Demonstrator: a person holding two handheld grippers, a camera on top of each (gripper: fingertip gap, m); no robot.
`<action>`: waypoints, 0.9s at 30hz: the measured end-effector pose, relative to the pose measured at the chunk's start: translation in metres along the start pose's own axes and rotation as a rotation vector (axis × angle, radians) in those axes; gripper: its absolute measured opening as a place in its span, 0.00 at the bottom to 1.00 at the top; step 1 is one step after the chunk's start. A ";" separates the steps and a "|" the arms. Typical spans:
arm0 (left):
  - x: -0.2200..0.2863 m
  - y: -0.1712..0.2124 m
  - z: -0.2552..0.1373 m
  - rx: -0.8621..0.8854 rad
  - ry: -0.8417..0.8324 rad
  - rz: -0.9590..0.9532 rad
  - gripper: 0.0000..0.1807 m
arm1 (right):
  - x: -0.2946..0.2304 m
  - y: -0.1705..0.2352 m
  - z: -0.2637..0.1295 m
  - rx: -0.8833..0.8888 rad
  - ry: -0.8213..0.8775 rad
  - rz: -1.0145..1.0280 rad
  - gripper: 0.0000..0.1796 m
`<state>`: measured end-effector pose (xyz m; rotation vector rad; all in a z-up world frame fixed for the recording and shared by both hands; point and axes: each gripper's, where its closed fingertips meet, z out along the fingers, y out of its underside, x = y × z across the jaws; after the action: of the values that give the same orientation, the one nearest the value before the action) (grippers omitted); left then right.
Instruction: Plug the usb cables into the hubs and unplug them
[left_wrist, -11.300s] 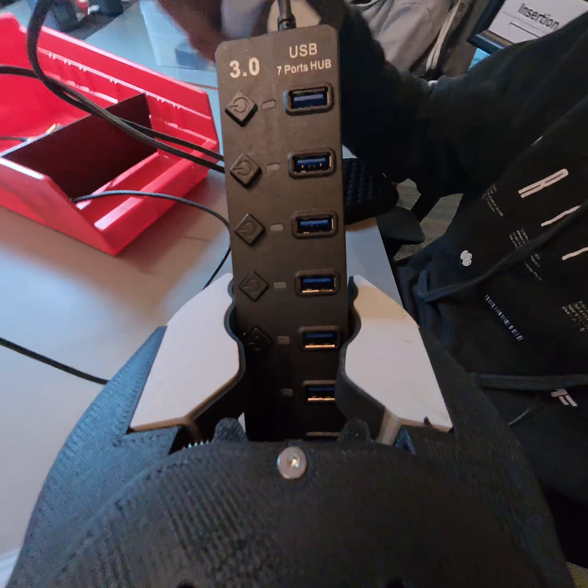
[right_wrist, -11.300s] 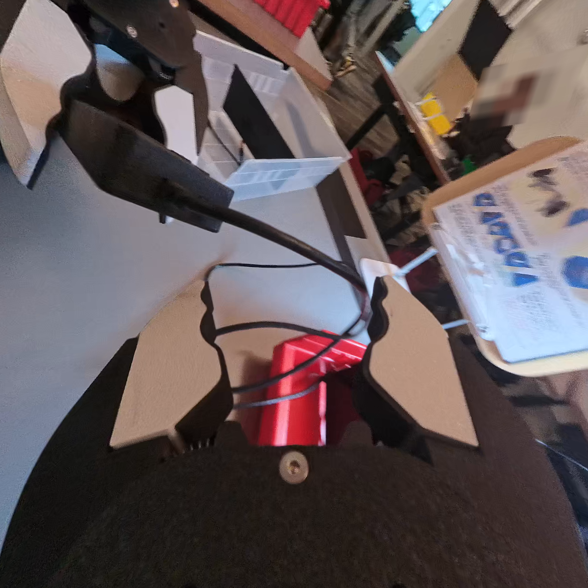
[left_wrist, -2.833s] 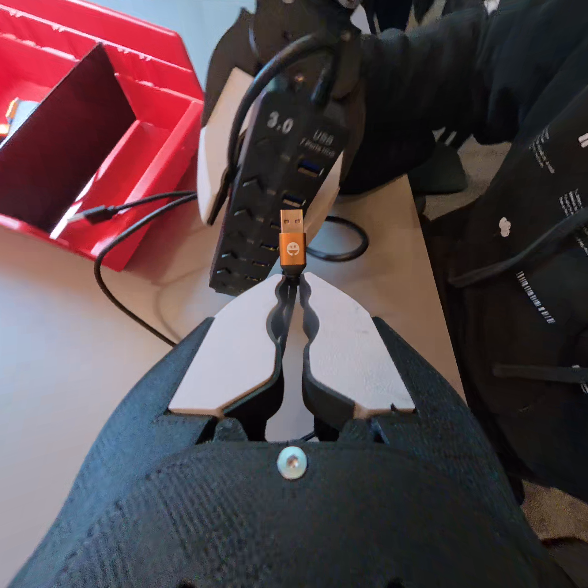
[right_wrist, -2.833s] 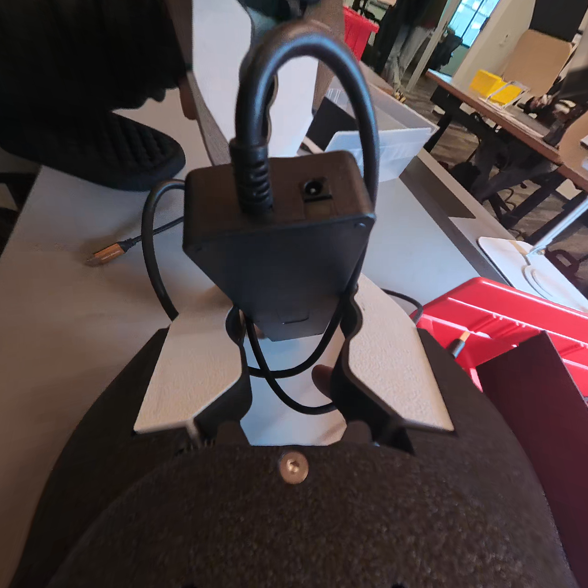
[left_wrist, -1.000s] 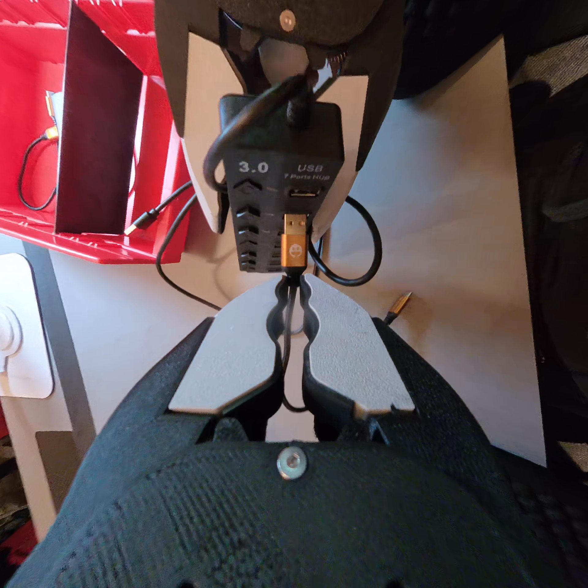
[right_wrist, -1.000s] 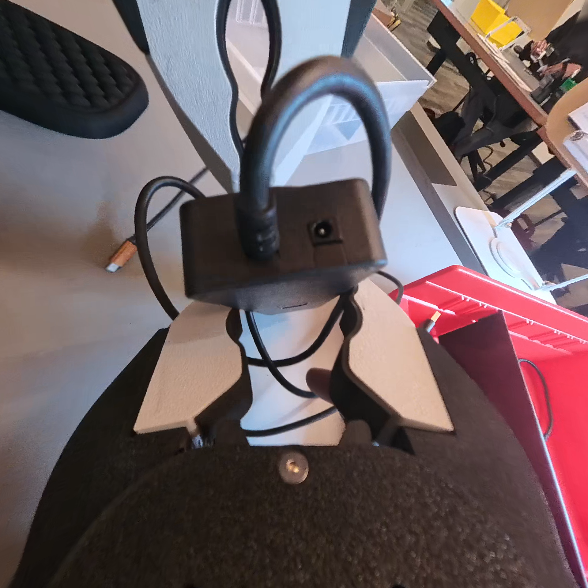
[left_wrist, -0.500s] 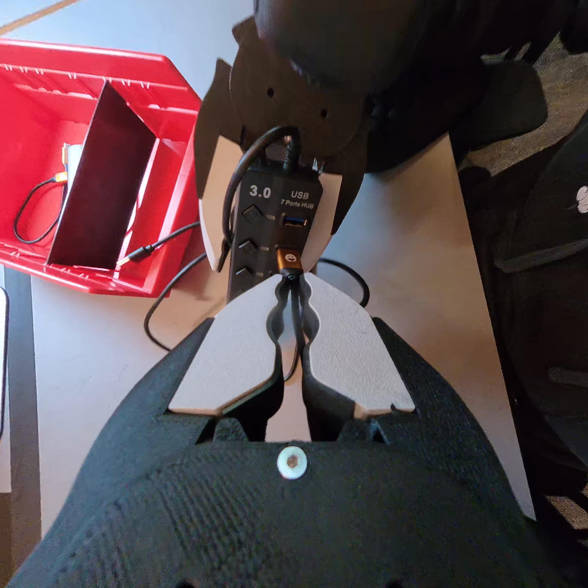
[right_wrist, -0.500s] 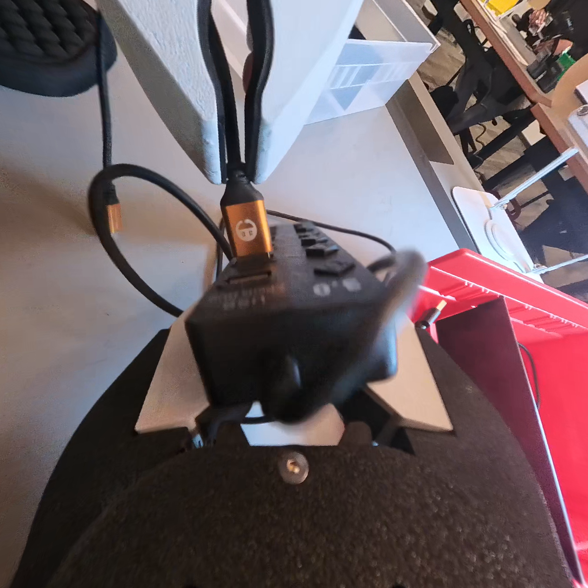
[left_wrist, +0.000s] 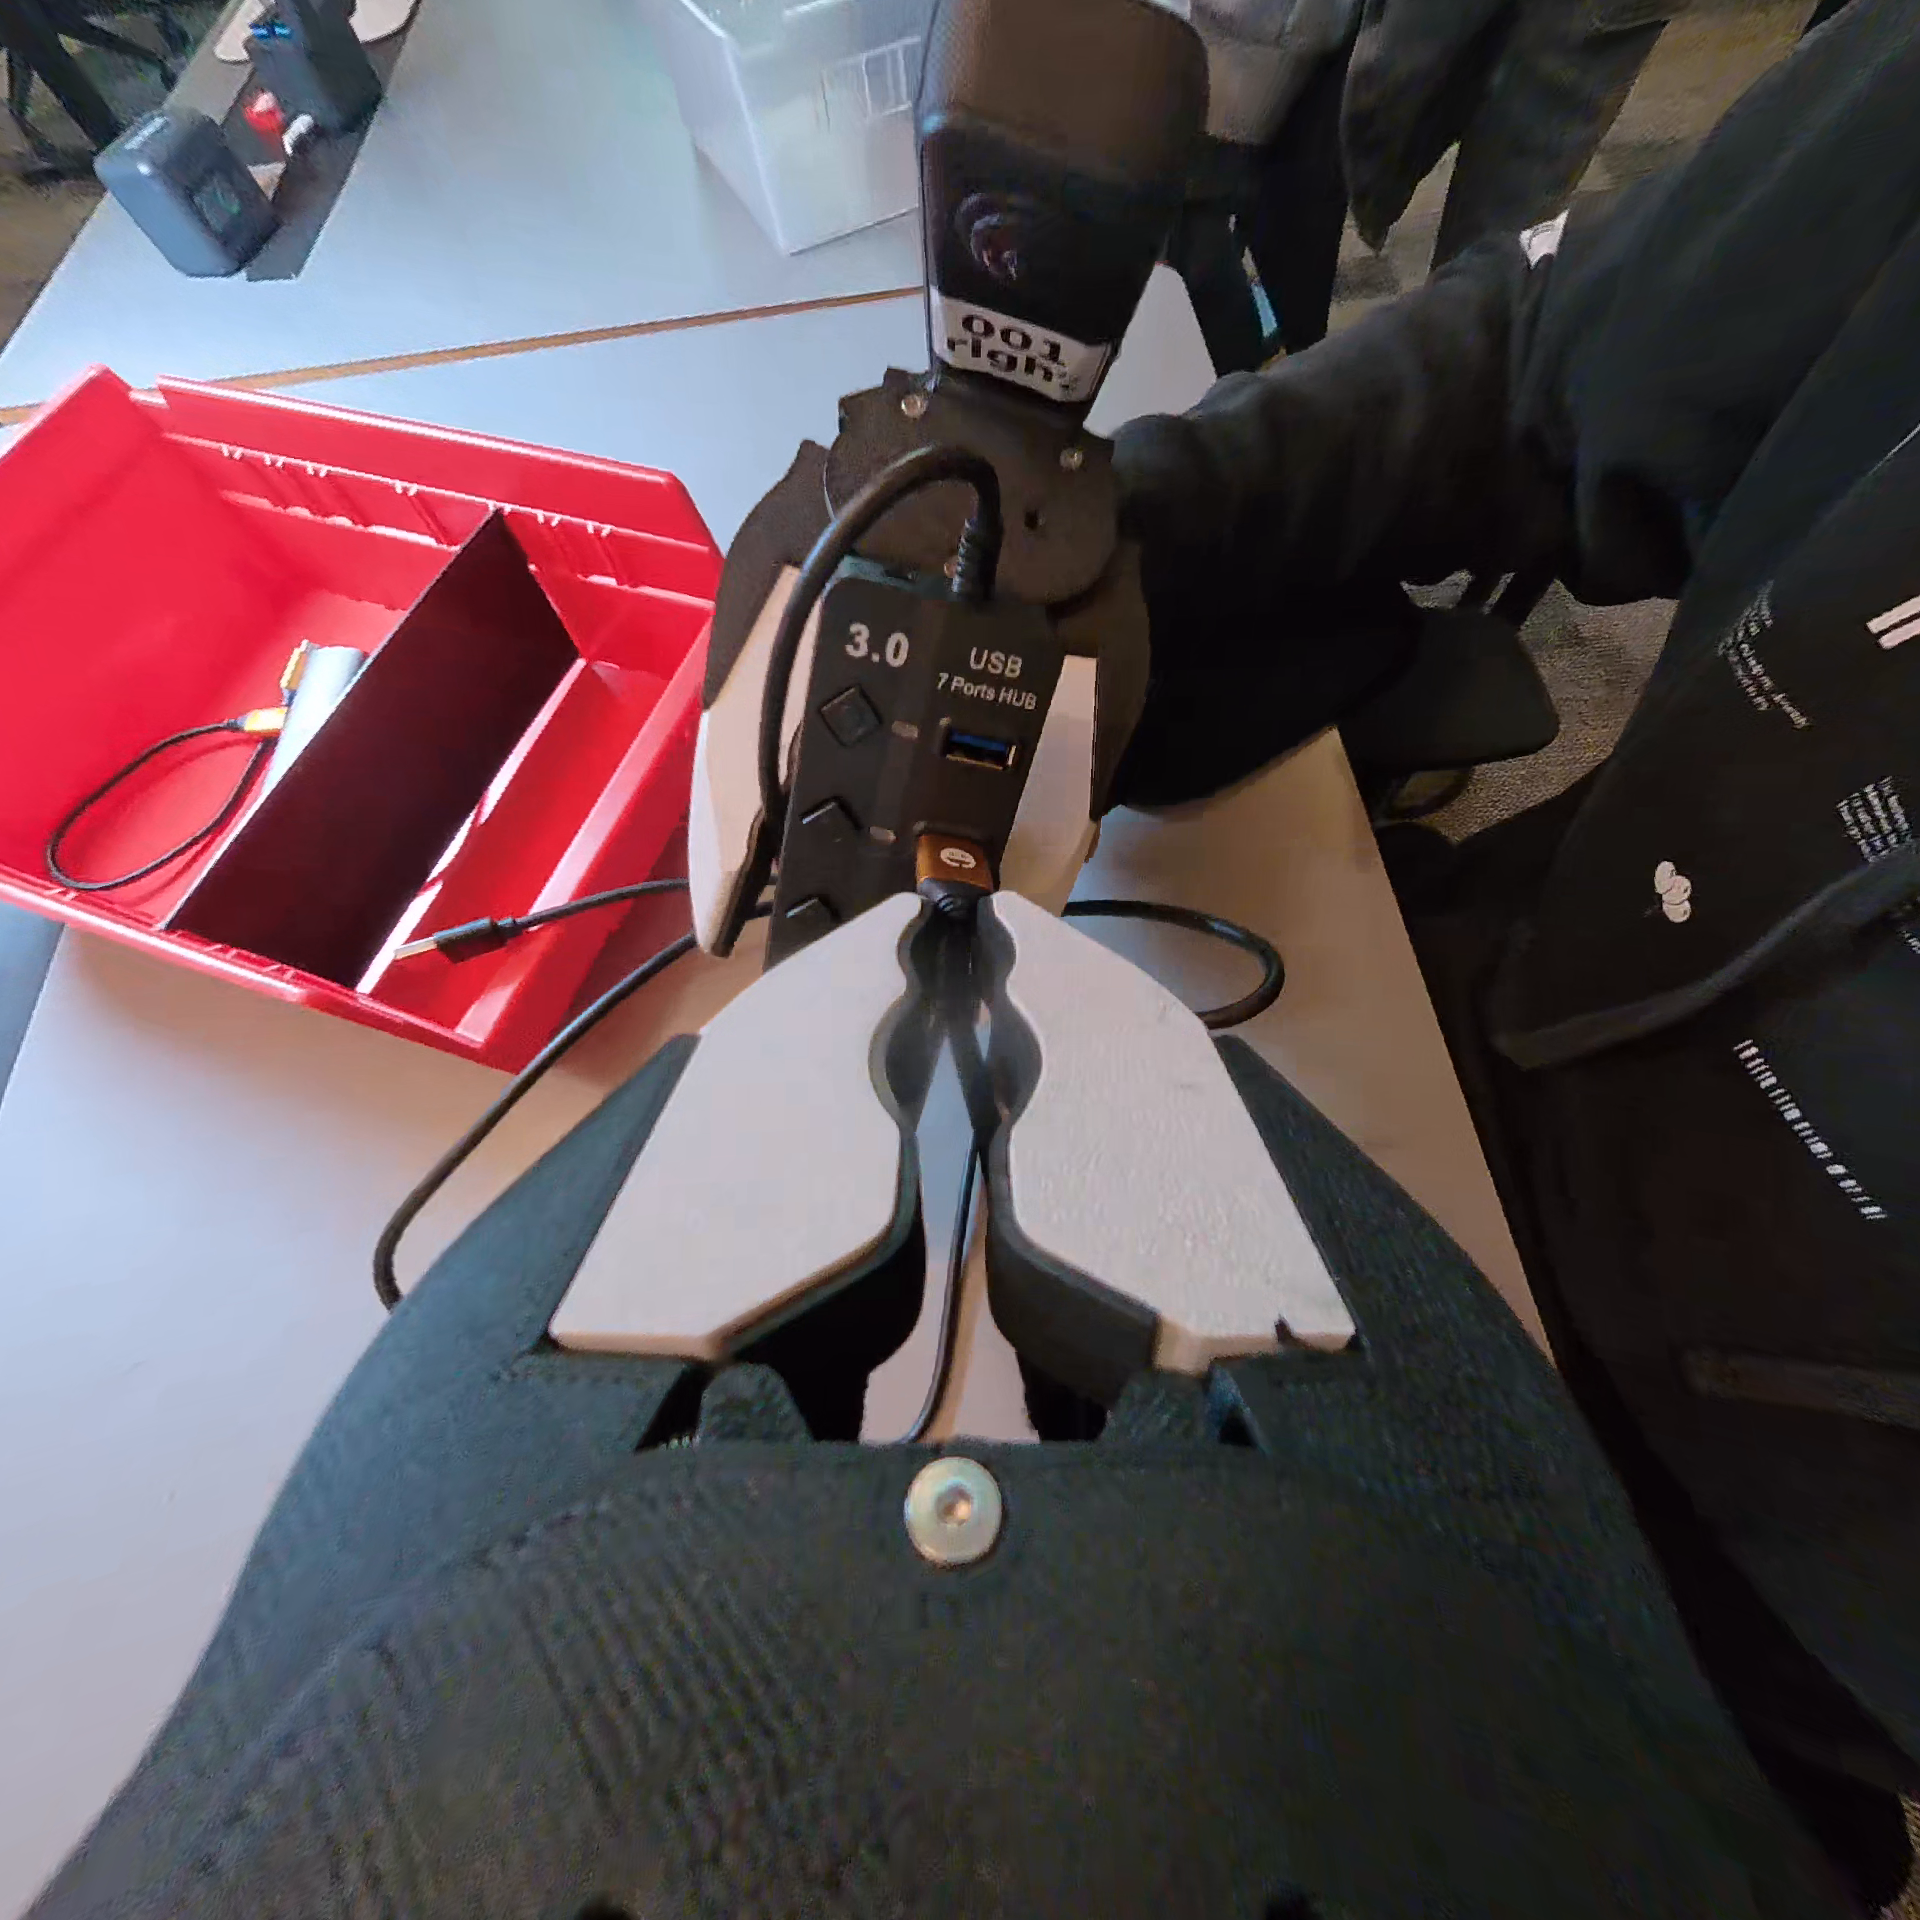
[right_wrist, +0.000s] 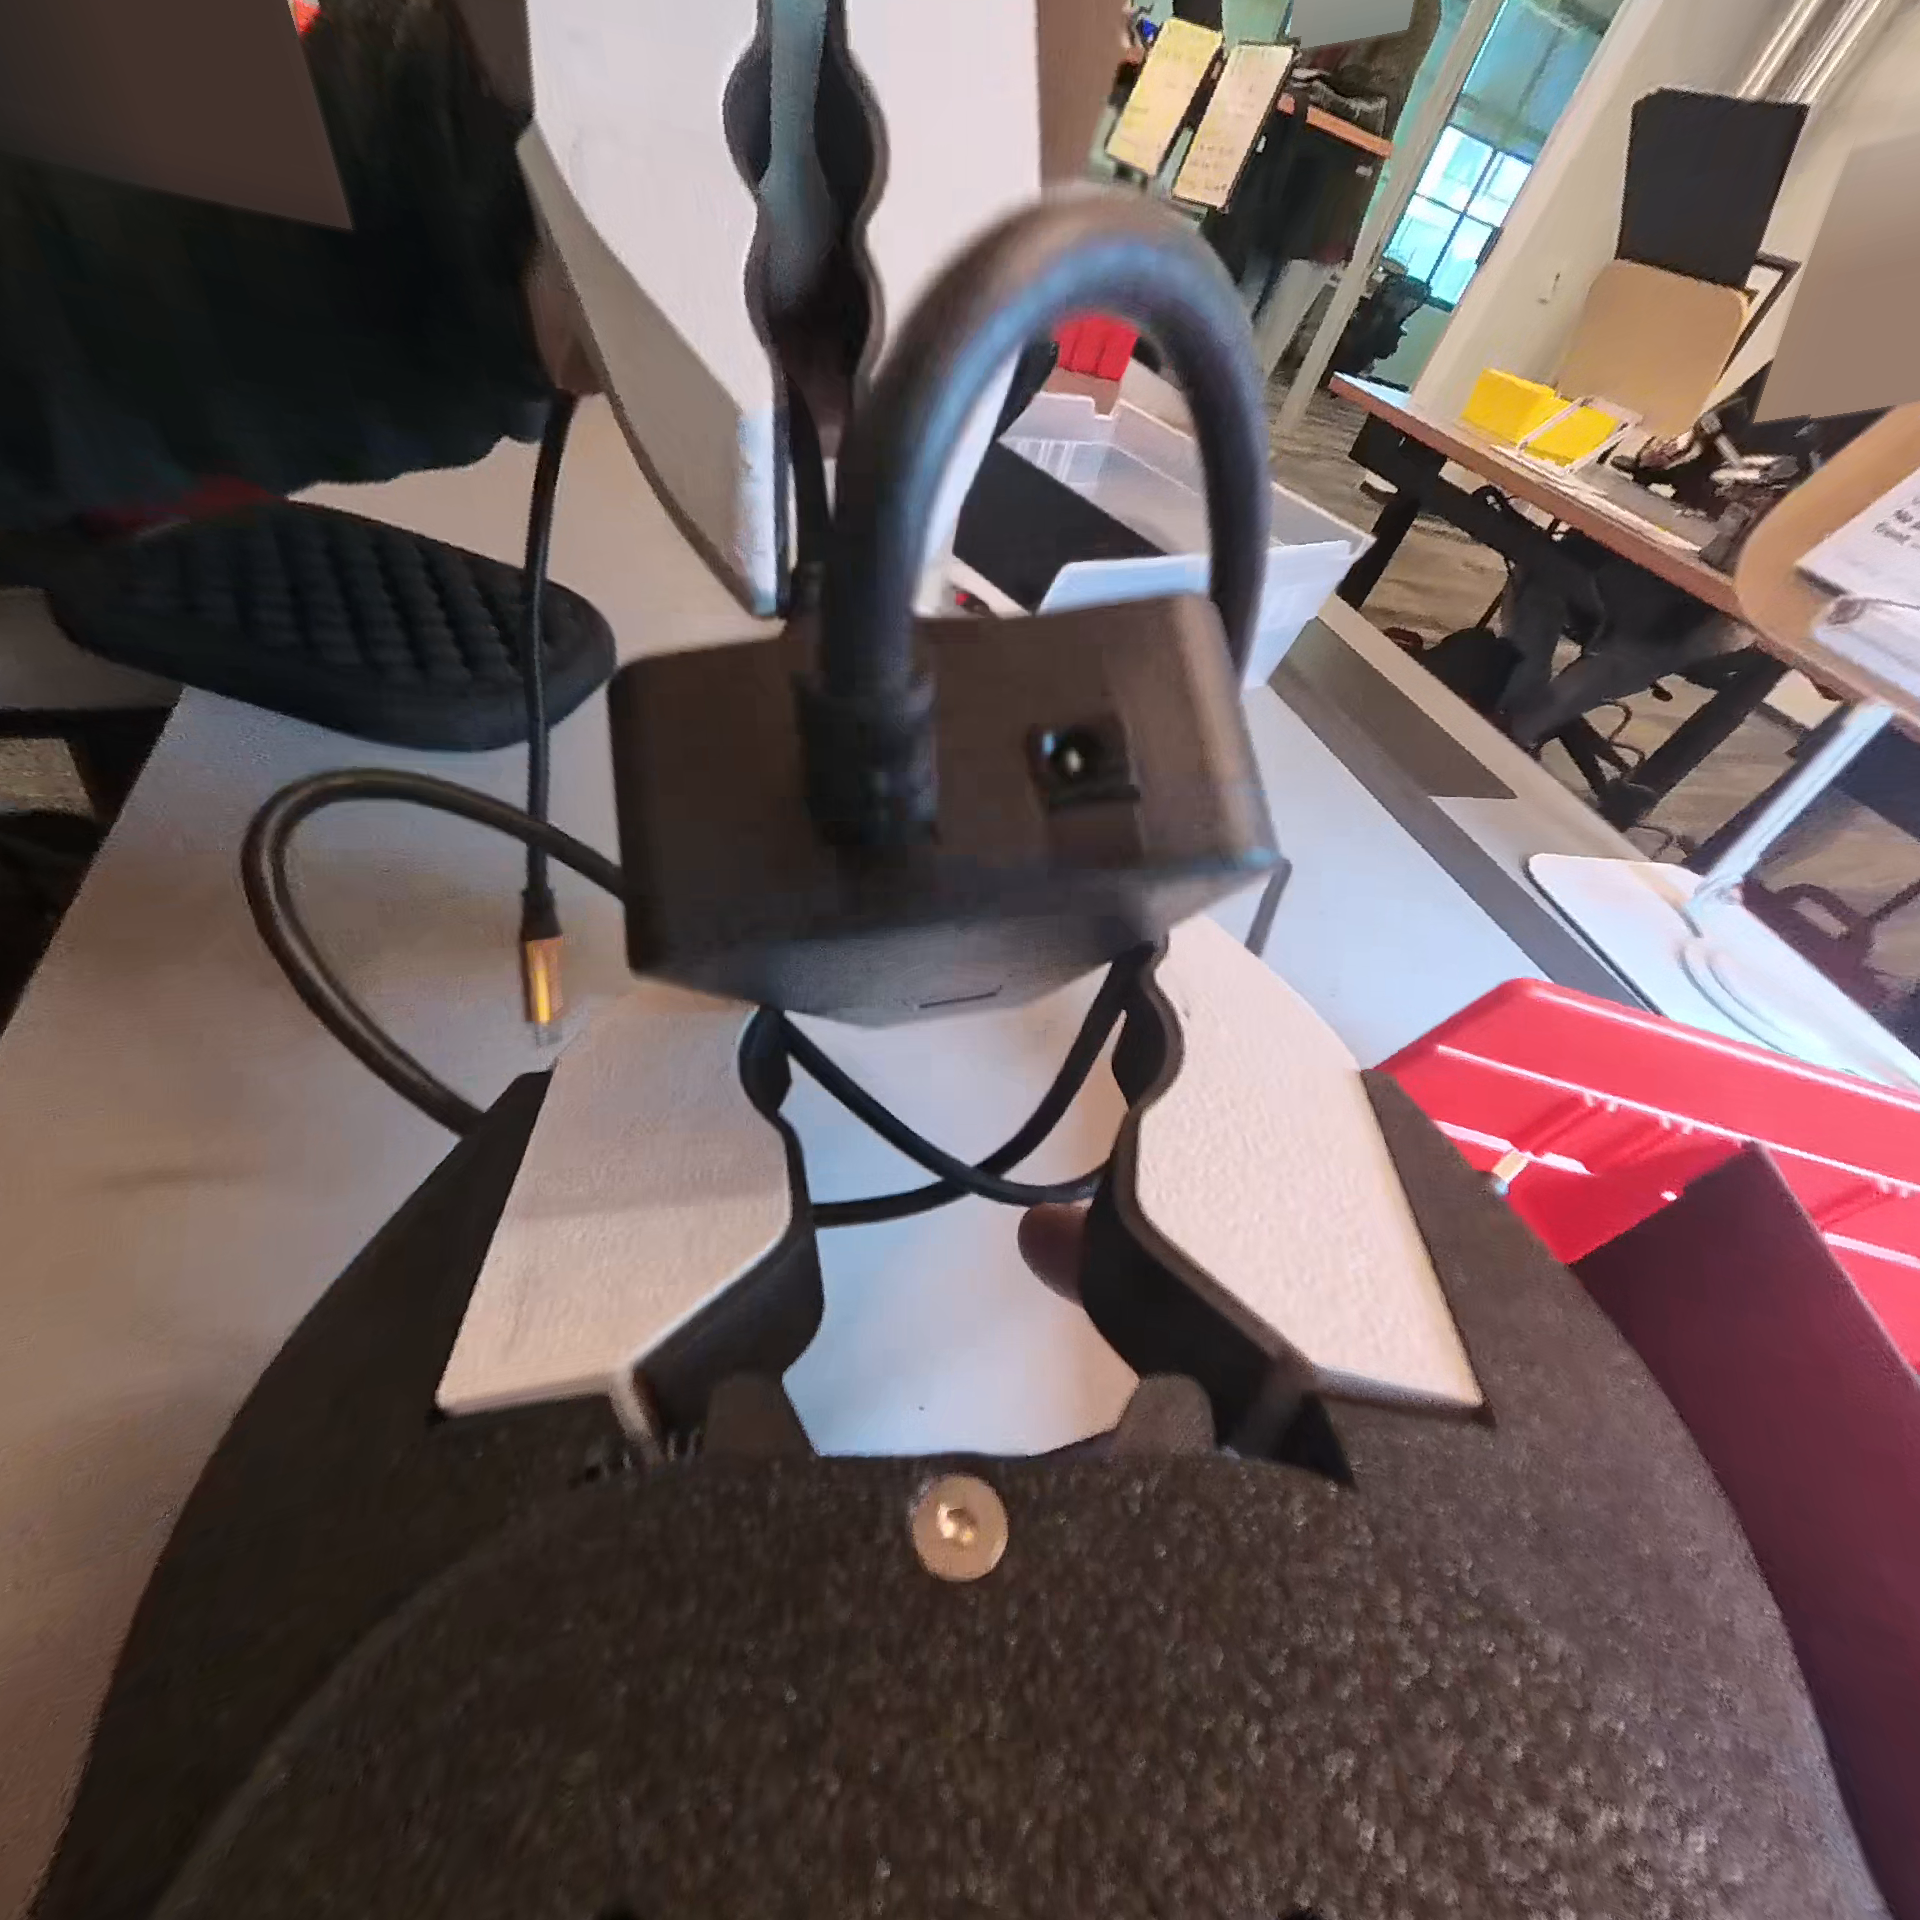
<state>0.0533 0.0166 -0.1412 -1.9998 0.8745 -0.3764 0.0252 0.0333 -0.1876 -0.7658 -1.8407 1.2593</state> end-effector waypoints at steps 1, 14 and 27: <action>0.001 0.000 0.000 0.003 0.004 0.003 0.04 | -0.002 0.001 0.001 -0.001 -0.003 -0.004 0.34; 0.006 -0.009 -0.017 0.132 0.014 -0.046 0.10 | -0.004 -0.014 -0.007 0.119 -0.051 0.087 0.32; -0.121 0.114 -0.188 -0.152 -0.594 -0.312 0.15 | 0.017 -0.026 -0.025 0.202 -0.011 0.188 0.32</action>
<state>-0.1869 -0.0539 -0.1228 -2.2153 0.2241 0.1237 0.0356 0.0506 -0.1533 -0.8351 -1.6485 1.5448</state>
